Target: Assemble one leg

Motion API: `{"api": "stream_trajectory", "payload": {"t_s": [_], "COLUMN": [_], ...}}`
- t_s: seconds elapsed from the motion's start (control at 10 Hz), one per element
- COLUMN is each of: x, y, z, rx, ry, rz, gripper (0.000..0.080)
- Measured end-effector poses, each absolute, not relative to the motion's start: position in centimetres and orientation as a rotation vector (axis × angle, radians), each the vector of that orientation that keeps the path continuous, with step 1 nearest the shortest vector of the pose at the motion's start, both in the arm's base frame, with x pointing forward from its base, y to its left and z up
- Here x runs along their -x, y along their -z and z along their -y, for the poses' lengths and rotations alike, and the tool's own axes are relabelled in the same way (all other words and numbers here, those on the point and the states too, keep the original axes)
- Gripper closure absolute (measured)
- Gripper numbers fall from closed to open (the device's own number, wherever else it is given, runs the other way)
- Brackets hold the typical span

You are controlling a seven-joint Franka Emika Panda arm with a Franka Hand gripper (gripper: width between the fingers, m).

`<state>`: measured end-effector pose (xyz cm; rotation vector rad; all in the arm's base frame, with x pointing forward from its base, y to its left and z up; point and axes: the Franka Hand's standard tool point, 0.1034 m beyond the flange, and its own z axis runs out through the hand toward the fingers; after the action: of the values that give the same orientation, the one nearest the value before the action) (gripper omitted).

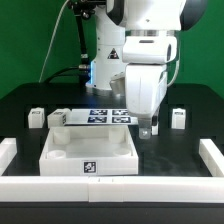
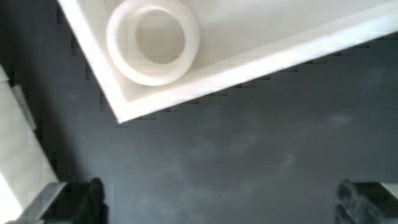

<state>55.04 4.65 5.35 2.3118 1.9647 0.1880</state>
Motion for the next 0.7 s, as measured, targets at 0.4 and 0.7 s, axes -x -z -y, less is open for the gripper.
{"api": "stream_trajectory", "payload": {"t_s": [0.4, 0.7], "x": [-51.8, -51.5], "y": [-4.9, -4.7], "z": [-2.6, -2.6], "rx": [-1.977, -1.962], "ry": [-0.047, -0.034], "rz": [-2.284, -2.298], "gripper": [0.0150, 0.0150]}}
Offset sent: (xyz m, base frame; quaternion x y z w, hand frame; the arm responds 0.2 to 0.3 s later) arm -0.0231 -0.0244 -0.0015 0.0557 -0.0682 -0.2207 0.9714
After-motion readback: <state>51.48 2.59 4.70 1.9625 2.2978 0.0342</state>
